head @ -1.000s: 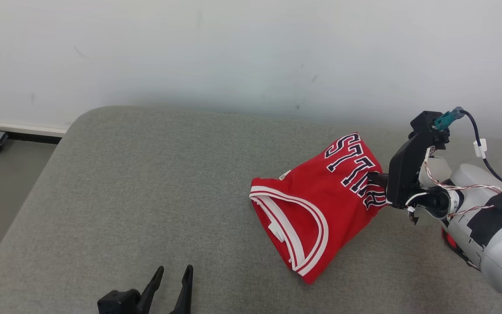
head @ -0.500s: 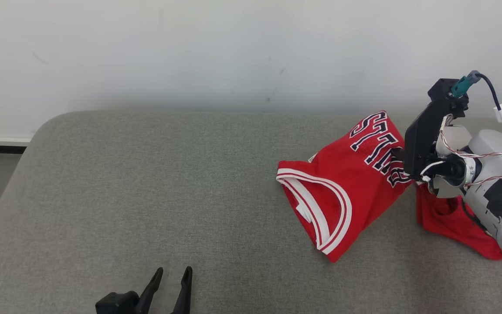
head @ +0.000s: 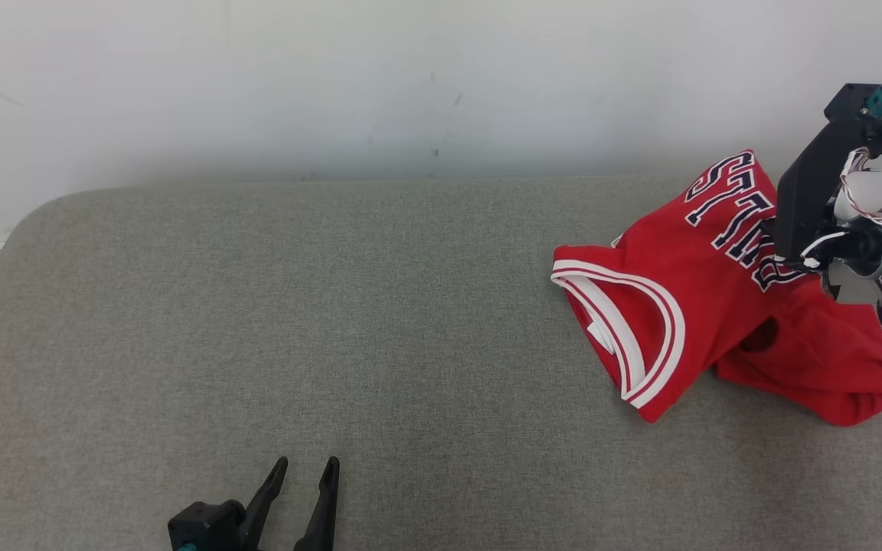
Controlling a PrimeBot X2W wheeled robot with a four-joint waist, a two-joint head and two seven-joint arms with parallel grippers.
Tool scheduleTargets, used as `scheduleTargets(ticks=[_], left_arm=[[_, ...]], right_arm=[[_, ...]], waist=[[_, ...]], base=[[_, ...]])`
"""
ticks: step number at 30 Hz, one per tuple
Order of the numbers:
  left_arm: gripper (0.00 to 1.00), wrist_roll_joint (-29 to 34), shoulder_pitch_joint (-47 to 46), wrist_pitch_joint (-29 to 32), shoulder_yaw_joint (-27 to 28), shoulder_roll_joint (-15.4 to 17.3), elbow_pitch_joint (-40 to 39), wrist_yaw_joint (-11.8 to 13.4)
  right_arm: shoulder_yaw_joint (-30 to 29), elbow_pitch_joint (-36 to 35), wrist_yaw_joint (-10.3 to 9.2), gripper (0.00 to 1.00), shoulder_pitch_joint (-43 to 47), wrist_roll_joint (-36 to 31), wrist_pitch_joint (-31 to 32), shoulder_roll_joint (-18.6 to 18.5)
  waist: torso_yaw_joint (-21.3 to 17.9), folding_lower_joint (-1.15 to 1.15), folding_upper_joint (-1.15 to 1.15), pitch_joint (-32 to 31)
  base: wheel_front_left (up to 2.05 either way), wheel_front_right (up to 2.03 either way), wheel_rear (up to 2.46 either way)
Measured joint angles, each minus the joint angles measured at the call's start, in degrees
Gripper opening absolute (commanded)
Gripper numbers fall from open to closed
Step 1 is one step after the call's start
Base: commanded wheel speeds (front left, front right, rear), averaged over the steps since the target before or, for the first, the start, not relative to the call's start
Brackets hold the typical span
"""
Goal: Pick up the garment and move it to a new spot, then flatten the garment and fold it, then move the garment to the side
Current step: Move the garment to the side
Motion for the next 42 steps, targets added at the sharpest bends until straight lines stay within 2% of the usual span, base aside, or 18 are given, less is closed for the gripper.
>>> scheduleTargets(ticks=[18,29,42], left_arm=[[1.00,0.6,-1.7,0.0,0.0,0.9,-0.5,-0.6],[1.00,0.8,-3.2,0.0,-0.3,1.0,-0.6,-1.5],[1.00,1.1,-4.1,0.0,0.1,2.1,-0.6,-1.5]], right_arm=[[1.1,3.1,-0.65,0.00,-2.0,-3.2,0.1,-5.1],[3.3,5.3,-1.18,0.00,-1.8,-6.7,-3.0,-9.7],[6.2,6.7,-1.70,0.00,2.7,-9.7,-6.7,-8.8]], waist=[[-2.3,0.00,0.00,3.4],[-2.4,0.00,0.00,5.5],[-0.5,0.01,0.00,8.6]], base=[[0.00,0.00,0.00],[0.00,0.00,0.00],[0.00,0.00,0.00]])
